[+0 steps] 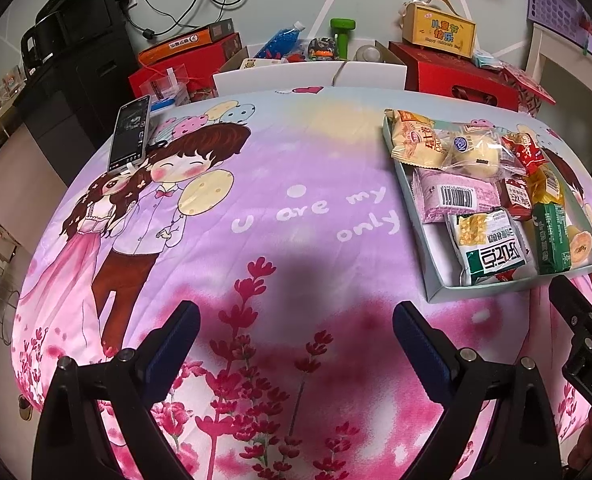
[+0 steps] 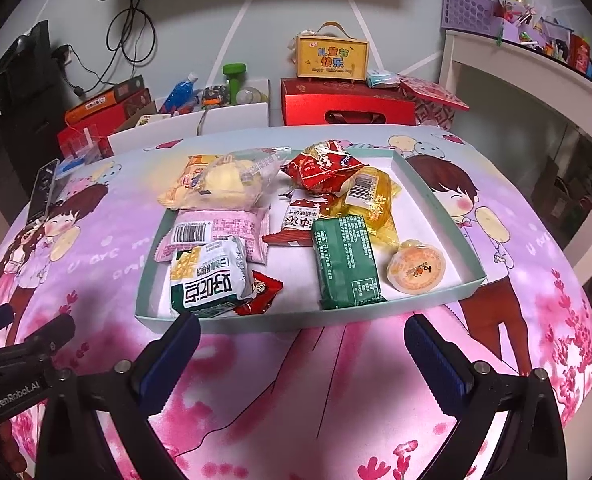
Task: Organize snacks
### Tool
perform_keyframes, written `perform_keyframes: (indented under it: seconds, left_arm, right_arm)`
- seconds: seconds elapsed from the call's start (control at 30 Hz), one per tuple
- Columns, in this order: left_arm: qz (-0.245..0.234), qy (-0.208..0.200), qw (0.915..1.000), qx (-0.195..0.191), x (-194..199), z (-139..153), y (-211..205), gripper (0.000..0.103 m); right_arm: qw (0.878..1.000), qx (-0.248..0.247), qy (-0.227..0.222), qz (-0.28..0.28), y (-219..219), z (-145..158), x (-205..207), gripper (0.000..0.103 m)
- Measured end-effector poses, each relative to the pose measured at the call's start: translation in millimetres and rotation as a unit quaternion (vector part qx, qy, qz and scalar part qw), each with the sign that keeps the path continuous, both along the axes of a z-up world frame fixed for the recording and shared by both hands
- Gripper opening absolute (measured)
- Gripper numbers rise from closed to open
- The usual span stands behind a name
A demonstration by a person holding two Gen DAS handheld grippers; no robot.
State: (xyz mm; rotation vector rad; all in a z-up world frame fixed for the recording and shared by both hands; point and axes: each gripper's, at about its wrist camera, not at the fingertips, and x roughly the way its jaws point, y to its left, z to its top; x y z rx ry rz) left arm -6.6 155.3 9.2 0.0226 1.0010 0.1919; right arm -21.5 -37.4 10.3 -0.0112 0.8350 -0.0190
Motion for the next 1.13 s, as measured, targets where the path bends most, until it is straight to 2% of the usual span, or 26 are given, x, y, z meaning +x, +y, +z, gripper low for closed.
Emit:
perform_keyframes:
  seconds: [0.73, 1.0, 1.13]
  left_arm:
    - [0.001, 0.0, 1.0, 0.0, -0.1, -0.2, 1.0, 0.097]
    - [0.001, 0.001, 1.0, 0.001, 0.0, -0.1, 0.7, 0.097]
    - [0.001, 0.002, 1.0, 0.0, 0.2, -0.8, 1.2, 0.097]
  right_arm:
    - [1.0, -0.001, 0.004, 0.004, 2.3, -0.7, 0.1, 0.103]
    - [0.999, 0.023, 0.008, 0.025, 3.0, -0.7, -0.8, 0.103]
    - [1.0, 0.012, 0.011, 0.021, 5.6, -2.2, 0.0, 0.103]
